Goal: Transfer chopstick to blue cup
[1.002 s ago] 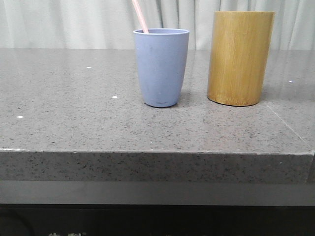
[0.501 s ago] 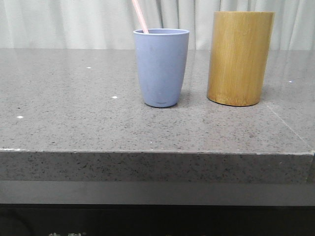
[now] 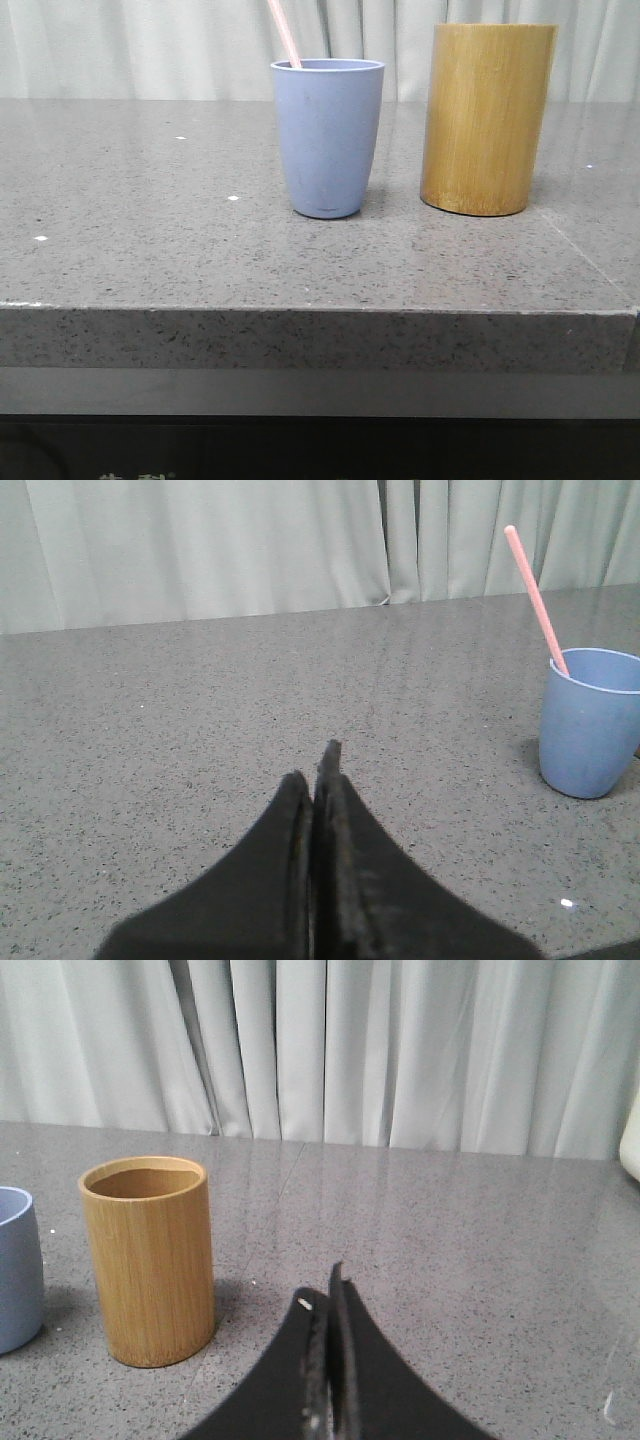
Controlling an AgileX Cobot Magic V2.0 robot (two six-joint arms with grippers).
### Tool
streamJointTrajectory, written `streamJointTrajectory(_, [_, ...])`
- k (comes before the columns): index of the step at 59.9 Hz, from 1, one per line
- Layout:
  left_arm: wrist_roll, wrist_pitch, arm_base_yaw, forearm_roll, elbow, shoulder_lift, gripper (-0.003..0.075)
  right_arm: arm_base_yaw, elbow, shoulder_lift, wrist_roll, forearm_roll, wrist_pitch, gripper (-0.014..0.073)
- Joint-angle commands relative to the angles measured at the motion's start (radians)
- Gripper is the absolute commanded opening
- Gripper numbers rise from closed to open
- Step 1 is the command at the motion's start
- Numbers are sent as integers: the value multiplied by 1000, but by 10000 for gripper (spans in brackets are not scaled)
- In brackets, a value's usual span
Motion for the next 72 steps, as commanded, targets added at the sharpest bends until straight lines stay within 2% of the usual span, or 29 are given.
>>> streamJointTrajectory(1, [-9, -80, 0, -12, -25, 11, -19, 3, -19, -6, -8, -2, -99, -101])
streamJointTrajectory(54, [-9, -80, 0, -12, -23, 11, -19, 3, -19, -6, -8, -2, -113, -101])
streamJointTrajectory(65, [-13, -164, 35, -19, 49, -67, -19, 3, -19, -6, -8, -2, -113, -101])
streamJointTrajectory(72, [-83, -195, 89, -19, 128, -132, -19, 3, -19, -6, -8, -2, -113, -101])
